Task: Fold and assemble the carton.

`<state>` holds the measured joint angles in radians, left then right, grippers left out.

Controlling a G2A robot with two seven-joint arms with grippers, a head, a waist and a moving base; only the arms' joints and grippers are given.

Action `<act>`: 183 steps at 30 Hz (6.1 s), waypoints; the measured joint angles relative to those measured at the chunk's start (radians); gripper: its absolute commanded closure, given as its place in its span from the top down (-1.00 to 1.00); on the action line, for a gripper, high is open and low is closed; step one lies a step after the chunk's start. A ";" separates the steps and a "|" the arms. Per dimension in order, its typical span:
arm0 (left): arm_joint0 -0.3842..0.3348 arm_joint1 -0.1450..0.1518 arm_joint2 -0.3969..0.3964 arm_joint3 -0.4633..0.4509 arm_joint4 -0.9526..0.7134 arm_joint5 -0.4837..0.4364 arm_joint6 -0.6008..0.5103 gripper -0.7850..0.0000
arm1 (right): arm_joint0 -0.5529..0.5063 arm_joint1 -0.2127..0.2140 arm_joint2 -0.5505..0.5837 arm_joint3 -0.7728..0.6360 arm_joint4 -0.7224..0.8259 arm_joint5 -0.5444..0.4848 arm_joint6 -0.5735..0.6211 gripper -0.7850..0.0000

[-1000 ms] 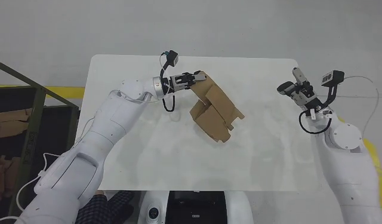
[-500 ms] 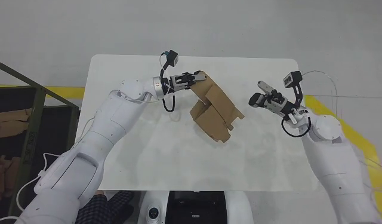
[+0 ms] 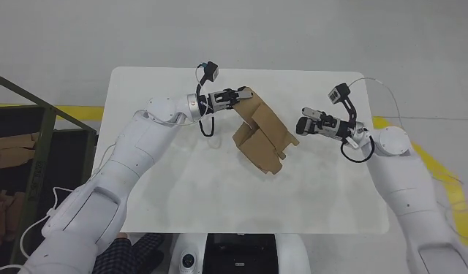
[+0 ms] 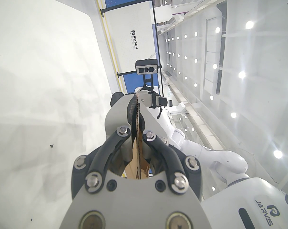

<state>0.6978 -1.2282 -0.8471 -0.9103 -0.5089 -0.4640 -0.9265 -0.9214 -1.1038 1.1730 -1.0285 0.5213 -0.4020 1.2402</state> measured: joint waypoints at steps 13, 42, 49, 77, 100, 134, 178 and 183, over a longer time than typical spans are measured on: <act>0.000 0.000 0.000 0.000 0.000 0.000 0.000 -1.00 | 0.089 -0.043 -0.103 0.188 0.058 -0.091 0.087 0.95; 0.000 0.000 0.000 0.000 0.000 0.000 0.000 -1.00 | 0.032 -0.023 -0.105 0.092 0.123 -0.024 0.154 -0.84; 0.000 0.000 0.000 0.000 0.000 0.000 0.000 -1.00 | 0.034 -0.018 -0.098 0.096 0.136 -0.014 0.164 -1.00; 0.000 0.000 0.000 0.000 0.000 0.000 0.000 1.00 | -0.026 0.003 0.000 0.076 0.099 -0.080 -0.079 -1.00; 0.000 0.000 0.000 0.000 0.000 0.000 0.000 1.00 | -0.319 0.000 0.049 -0.442 -0.089 0.172 -0.800 -1.00; 0.055 -0.019 -0.010 -0.058 -0.010 0.095 -0.008 -0.65 | -0.331 -0.081 -0.075 -0.432 -0.273 0.084 -1.158 -1.00; -0.007 -0.022 -0.081 0.112 -0.066 0.087 -0.509 -1.00 | -0.199 -0.068 0.123 -0.139 -0.020 -0.004 -0.414 1.00; -0.006 -0.017 -0.062 0.070 -0.032 0.113 -0.543 -1.00 | -0.159 -0.067 0.124 -0.064 0.047 -0.012 -0.274 0.58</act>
<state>0.6919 -1.2454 -0.9092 -0.8408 -0.5408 -0.3508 -1.4694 -1.0802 -1.1711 1.2973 -1.0925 0.5683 -0.4136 0.9663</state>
